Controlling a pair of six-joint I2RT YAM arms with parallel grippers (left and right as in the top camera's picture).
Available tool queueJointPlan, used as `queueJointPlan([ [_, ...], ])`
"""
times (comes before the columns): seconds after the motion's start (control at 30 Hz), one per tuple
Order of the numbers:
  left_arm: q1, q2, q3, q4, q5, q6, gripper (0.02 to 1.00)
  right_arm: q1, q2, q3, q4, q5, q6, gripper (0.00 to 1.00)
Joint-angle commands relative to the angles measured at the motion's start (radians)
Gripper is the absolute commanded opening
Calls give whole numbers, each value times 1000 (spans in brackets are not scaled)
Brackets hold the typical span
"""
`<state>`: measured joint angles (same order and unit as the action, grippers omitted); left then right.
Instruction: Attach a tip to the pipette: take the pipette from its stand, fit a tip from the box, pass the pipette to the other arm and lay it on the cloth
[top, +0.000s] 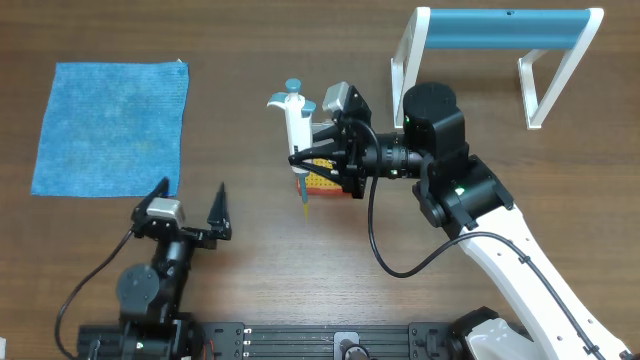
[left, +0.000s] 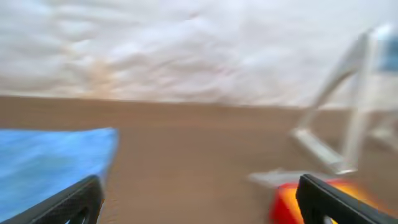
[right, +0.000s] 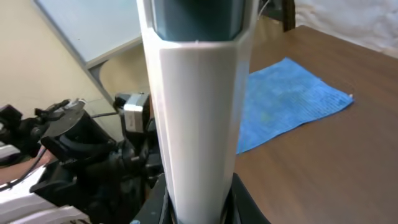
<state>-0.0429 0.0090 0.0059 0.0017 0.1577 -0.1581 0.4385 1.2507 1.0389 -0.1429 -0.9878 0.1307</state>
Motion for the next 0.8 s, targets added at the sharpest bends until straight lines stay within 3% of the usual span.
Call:
queueJointPlan([
  [0.03, -3, -6, 0, 81, 321, -180, 998, -48, -17, 16, 5, -119, 8, 75],
  [0.13, -3, -6, 0, 152, 492, -310, 996, -59, -16, 16, 0, -167, 8, 75],
  [0.27, -3, -6, 0, 240, 572, -616, 998, -78, -16, 16, -56, -241, 7, 75],
  [0.33, -3, -6, 0, 251, 483, -647, 996, -96, -16, 16, -58, -256, 7, 75],
  [0.43, -3, -5, 0, 303, 304, -858, 996, -114, -16, 16, -58, -256, 7, 75],
  [0.67, -3, 105, 147, 332, 306, -895, 996, -115, -16, 16, -58, -261, 8, 77],
  [0.77, -3, 278, 283, 330, 379, -869, 996, -115, -16, 16, -58, -280, 7, 75],
  [0.8, -3, 377, 346, 333, 447, -842, 996, -115, -16, 16, -58, -283, 8, 75],
])
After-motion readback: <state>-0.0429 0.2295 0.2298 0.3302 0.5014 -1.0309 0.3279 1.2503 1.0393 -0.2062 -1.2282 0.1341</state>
